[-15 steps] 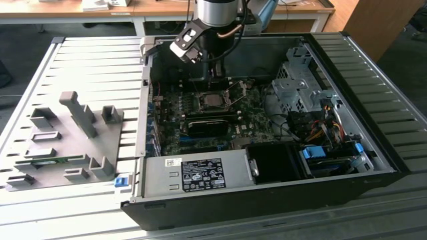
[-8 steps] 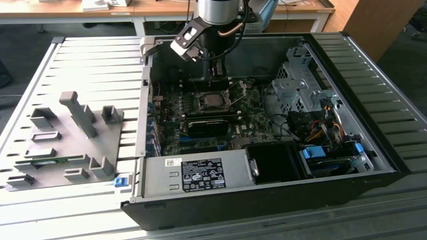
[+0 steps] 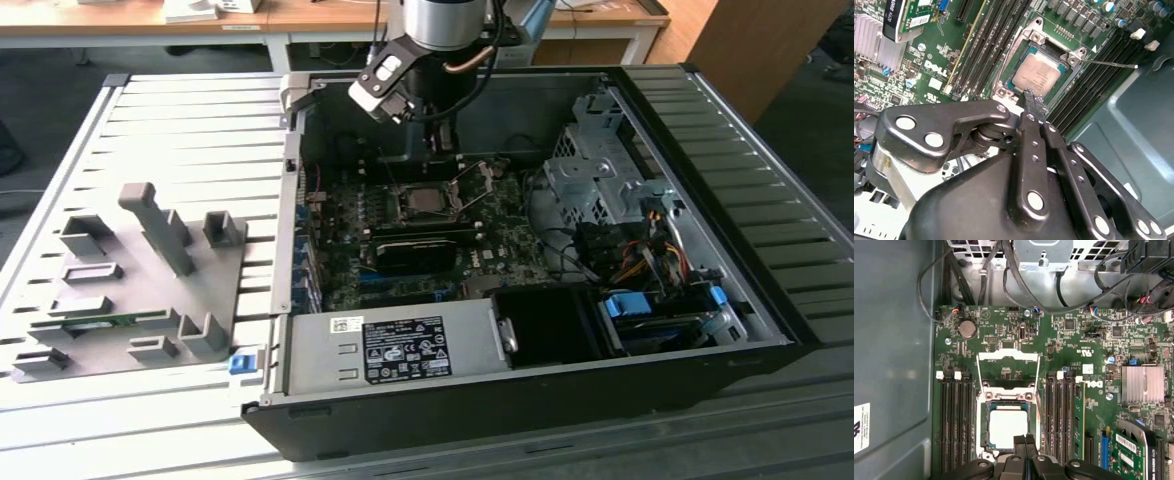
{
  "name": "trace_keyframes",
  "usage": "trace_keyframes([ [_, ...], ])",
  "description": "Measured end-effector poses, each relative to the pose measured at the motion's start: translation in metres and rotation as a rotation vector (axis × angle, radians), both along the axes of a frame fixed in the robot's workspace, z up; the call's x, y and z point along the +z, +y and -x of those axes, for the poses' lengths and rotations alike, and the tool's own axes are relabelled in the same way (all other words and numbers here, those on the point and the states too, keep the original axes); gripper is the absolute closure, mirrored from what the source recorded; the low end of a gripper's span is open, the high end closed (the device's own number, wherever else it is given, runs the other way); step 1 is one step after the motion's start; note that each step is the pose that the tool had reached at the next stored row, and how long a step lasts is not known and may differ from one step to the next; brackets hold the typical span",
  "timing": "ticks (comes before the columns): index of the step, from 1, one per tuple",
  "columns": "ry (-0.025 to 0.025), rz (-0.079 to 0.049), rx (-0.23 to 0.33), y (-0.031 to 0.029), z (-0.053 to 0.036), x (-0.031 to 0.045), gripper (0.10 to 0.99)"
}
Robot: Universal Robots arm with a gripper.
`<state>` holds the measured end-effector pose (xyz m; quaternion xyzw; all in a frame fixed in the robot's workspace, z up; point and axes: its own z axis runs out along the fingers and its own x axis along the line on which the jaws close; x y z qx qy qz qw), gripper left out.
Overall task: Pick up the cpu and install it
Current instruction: 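Close the cpu cover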
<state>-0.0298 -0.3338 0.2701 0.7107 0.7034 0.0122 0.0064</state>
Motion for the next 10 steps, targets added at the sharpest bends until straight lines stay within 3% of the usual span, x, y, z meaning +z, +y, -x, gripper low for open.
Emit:
trace_keyframes([
  [10,0.0,0.0,0.036,0.0,-0.0011,0.0,0.98],
])
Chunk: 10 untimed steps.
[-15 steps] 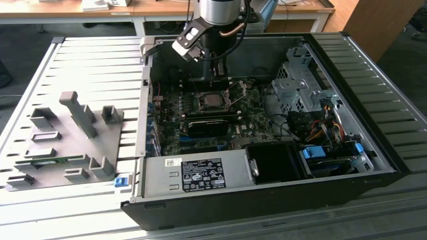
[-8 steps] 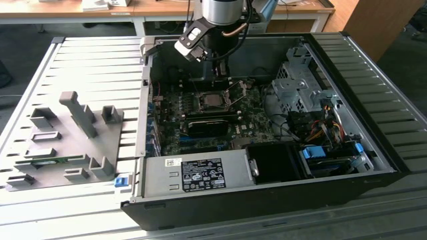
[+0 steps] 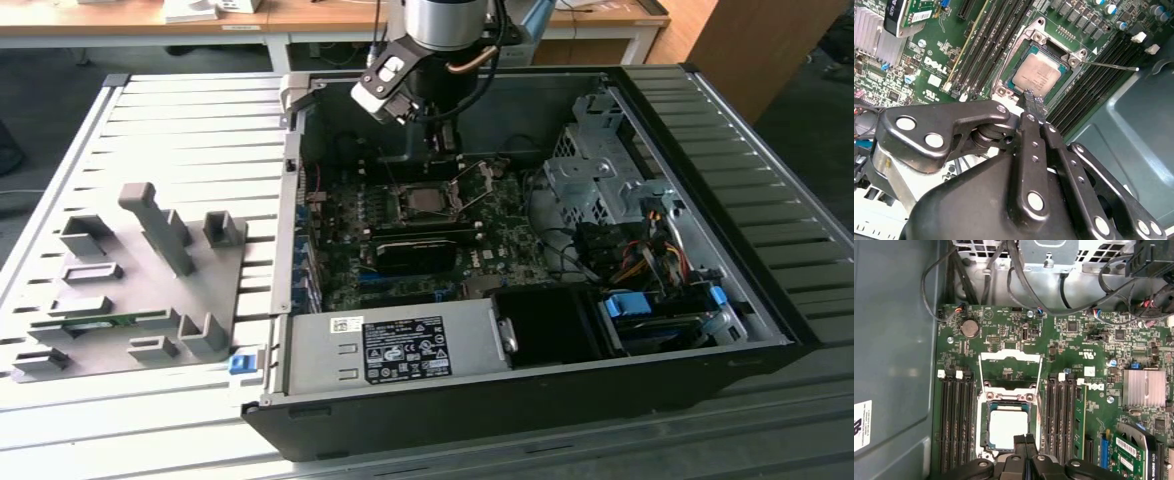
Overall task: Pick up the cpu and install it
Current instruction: 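Close the cpu cover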
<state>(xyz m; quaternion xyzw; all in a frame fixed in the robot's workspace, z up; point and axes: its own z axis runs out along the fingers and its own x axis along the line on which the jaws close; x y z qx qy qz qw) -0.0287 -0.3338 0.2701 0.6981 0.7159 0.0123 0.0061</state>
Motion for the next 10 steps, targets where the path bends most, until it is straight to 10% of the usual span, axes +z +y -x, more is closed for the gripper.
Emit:
trace_keyframes([
  [10,-0.0001,0.0,0.002,0.0,-0.0005,-0.0001,0.98],
])
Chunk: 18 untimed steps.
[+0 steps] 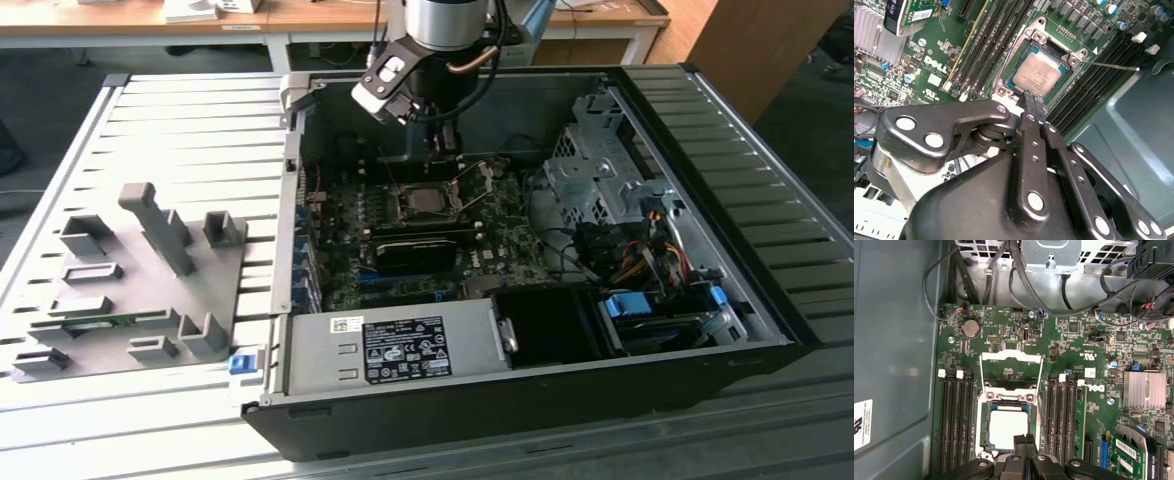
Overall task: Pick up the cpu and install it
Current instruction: 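Close the cpu cover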
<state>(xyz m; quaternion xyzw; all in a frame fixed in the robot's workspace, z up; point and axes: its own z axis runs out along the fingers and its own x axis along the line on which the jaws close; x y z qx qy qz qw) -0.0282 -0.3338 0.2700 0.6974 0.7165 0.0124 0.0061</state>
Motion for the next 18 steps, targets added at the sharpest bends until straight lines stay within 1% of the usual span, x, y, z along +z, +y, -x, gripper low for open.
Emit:
trace_keyframes([
  [5,0.0001,0.0,0.0,0.0,-0.0014,0.0,0.98],
  [18,0.0,0.0,0.0,0.0,-0.0099,0.0,0.98],
])
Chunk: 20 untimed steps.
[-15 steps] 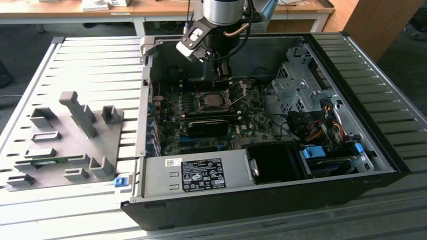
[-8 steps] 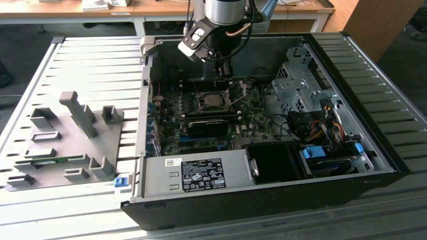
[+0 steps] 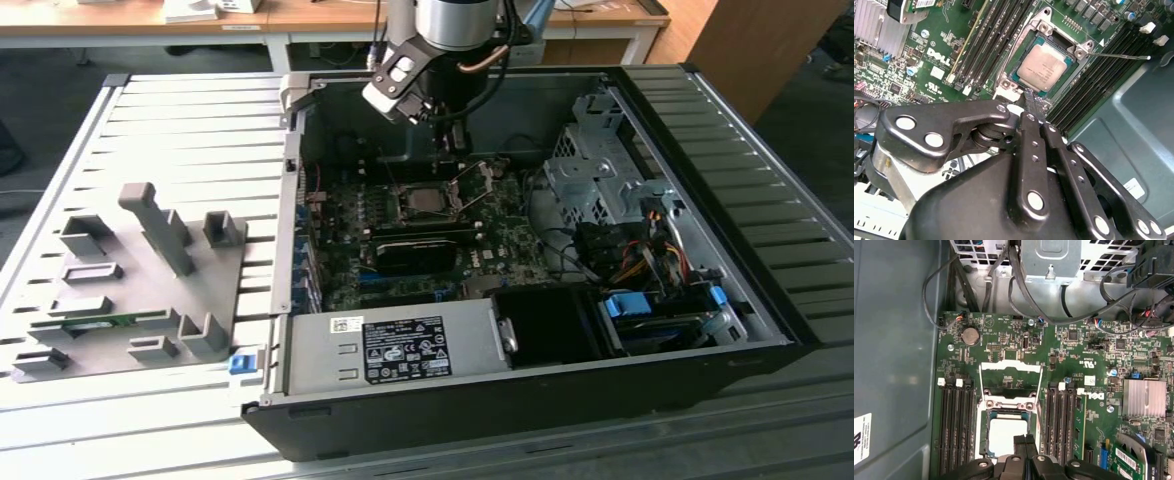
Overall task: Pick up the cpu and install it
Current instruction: 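Close the cpu cover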
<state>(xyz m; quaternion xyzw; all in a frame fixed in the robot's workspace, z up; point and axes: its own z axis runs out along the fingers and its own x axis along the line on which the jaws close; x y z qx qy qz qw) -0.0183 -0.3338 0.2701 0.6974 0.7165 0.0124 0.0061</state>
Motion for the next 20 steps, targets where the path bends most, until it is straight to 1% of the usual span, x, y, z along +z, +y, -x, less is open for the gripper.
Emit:
trace_keyframes([
  [4,0.0,0.0,0.0,0.0,-0.0031,0.0,0.98],
  [7,0.0004,0.0,0.0,0.0,-0.0086,0.0,0.98],
  [9,0.0008,0.0,0.0,0.0,-0.0137,-0.0001,0.98],
  [10,0.0017,0.0,0.0,0.0003,-0.0199,-0.0004,0.98],
  [12,0.0033,0.0,0.001,0.0011,-0.0258,-0.0011,0.98],
  [13,0.0048,0.0,0.001,0.0021,-0.0303,-0.0022,0.98],
  [14,0.0059,0.0,0.002,0.0041,-0.0329,-0.004,0.98],
  [17,0.0065,0.0,0.002,0.0082,-0.0361,-0.0064,0.98],
  [20,0.0074,0.0,0.002,0.0093,-0.0417,-0.0076,0.98],
])
